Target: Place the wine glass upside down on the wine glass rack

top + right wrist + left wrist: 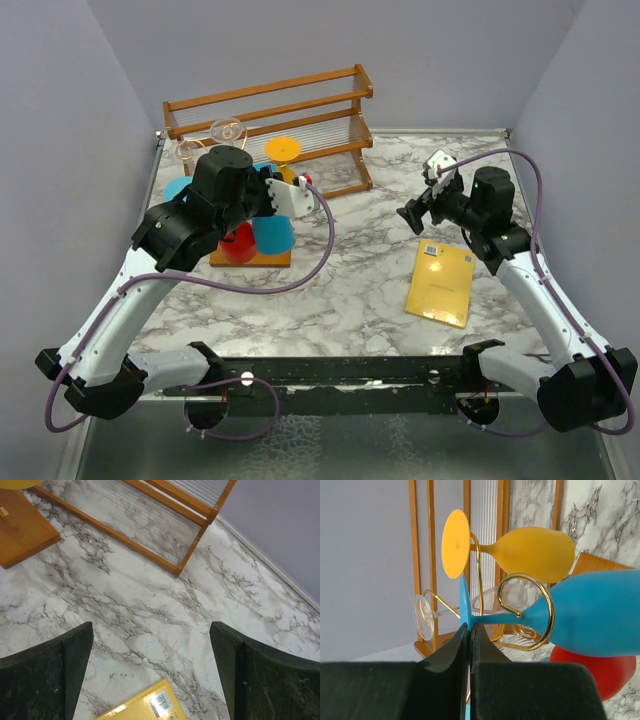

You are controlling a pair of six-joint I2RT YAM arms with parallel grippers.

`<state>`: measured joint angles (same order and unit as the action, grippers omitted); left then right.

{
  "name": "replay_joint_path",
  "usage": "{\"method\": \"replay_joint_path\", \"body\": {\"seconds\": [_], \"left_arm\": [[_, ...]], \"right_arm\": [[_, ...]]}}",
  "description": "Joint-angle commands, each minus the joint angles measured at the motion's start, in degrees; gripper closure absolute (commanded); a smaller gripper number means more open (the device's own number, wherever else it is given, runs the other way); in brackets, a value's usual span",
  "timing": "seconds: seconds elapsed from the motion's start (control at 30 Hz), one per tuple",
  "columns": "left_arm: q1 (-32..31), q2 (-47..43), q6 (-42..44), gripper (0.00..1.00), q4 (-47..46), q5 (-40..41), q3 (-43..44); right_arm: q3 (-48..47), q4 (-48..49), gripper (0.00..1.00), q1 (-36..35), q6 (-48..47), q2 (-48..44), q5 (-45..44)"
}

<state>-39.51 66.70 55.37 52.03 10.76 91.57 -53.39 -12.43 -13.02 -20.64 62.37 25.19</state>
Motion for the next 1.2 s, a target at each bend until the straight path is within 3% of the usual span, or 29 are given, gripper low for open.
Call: {"method": "replay_joint_path", "body": {"seconds": [0.0, 1.17], "left_arm": [[-0.04, -1.61, -2.63, 1.0, 0.48, -2.15, 0.93], [-0.13, -1.01, -5.83, 1.0, -0.38, -10.5, 1.32]], "right_arm": [[0.19, 0.65, 0.0, 0.27, -0.8, 0.47, 0.96], [0.21, 0.54, 0.0, 0.27, -1.02, 0.83, 0.99]]}}
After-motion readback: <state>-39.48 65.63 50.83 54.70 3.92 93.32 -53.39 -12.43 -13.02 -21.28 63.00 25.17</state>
